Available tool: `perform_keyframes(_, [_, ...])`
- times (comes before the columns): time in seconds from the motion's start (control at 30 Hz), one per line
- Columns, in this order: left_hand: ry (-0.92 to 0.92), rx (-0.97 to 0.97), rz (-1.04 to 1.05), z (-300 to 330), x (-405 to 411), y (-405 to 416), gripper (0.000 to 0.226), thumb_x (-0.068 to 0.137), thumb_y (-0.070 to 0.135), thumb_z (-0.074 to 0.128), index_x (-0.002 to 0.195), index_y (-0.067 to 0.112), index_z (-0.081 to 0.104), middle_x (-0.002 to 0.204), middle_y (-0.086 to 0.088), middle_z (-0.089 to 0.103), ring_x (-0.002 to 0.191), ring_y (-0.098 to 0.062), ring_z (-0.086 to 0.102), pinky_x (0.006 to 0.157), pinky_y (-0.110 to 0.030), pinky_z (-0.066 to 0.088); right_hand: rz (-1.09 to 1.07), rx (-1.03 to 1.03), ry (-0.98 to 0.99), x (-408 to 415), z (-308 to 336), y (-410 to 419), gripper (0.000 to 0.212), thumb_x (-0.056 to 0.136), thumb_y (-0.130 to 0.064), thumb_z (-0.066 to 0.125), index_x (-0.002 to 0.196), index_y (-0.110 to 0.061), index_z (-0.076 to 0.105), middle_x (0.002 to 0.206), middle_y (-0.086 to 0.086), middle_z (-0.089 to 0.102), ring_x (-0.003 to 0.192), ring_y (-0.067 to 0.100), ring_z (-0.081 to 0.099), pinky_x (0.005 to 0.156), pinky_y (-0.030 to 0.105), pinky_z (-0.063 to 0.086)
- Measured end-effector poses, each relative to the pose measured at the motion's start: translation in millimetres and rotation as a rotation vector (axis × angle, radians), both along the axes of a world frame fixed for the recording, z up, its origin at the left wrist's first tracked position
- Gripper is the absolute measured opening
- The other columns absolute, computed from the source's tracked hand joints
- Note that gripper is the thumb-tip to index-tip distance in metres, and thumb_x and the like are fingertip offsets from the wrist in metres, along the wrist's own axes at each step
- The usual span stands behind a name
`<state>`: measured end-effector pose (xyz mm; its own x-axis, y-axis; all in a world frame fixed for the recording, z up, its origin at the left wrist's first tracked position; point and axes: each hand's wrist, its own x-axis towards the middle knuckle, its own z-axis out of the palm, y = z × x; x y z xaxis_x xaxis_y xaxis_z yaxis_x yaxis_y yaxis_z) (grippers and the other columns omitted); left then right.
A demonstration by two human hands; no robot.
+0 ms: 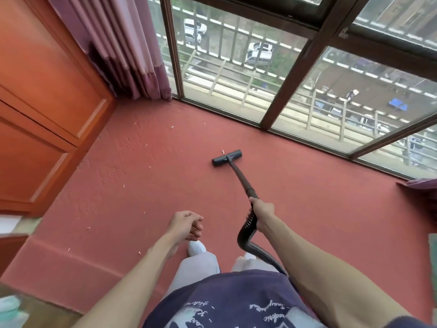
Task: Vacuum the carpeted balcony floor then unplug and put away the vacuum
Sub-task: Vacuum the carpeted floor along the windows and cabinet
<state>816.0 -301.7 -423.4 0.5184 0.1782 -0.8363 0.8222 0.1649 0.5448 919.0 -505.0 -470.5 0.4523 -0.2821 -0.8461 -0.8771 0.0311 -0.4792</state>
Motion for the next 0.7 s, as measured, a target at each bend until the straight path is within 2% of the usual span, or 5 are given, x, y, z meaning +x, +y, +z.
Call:
perform_keyframes(0.1, [0.007, 0.015, 0.040, -8, -3, 23, 0.017, 0.092, 0.007, 0.049, 0.089, 0.002, 0.065, 0.062, -0.008, 0.061, 0.048, -0.020, 0.055, 0.052, -0.029, 0.048, -0.003, -0.047, -0.052, -6, 13, 13, 0.025, 0.072, -0.019, 0.070, 0.083, -0.002, 0.055, 0.051, 0.008, 0.048, 0.038, 0.019, 0.046, 0.047, 0.031, 0.042])
perform_keyframes(0.2, [0.010, 0.006, 0.053, -14, 3, 31, 0.017, 0.092, 0.007, 0.049, 0.090, 0.002, 0.065, 0.064, -0.009, 0.062, 0.050, -0.021, 0.056, 0.054, -0.030, 0.049, -0.065, 0.006, -0.024, -23, 32, -2, 0.016, 0.082, -0.013, 0.065, 0.076, -0.003, 0.054, 0.048, 0.006, 0.043, 0.040, 0.019, 0.042, 0.045, 0.029, 0.040])
perform_keyframes(0.27, [0.007, -0.007, 0.040, -13, 13, 29, 0.017, 0.092, 0.007, 0.048, 0.089, 0.002, 0.064, 0.065, -0.009, 0.061, 0.050, -0.021, 0.056, 0.053, -0.029, 0.049, -0.103, 0.036, 0.016, -23, 39, -21, 0.013, 0.088, -0.011, 0.061, 0.082, -0.003, 0.053, 0.047, 0.005, 0.041, 0.038, 0.018, 0.040, 0.044, 0.026, 0.039])
perform_keyframes(0.4, [-0.004, -0.032, -0.021, -7, 42, 11, 0.017, 0.092, 0.005, 0.047, 0.086, 0.003, 0.063, 0.063, -0.009, 0.059, 0.046, -0.019, 0.054, 0.046, -0.025, 0.048, -0.149, 0.071, 0.046, -1, 42, -46, 0.012, 0.089, -0.011, 0.058, 0.096, -0.003, 0.053, 0.055, 0.006, 0.040, 0.033, 0.016, 0.039, 0.039, 0.024, 0.041])
perform_keyframes(0.7, [0.010, -0.042, -0.081, -2, 108, -26, 0.017, 0.092, 0.005, 0.048, 0.086, 0.003, 0.063, 0.062, -0.009, 0.059, 0.047, -0.020, 0.054, 0.046, -0.023, 0.048, -0.055, 0.175, 0.113, 42, 23, -40, 0.016, 0.088, -0.013, 0.060, 0.094, 0.000, 0.054, 0.058, 0.008, 0.043, 0.038, 0.017, 0.041, 0.043, 0.027, 0.041])
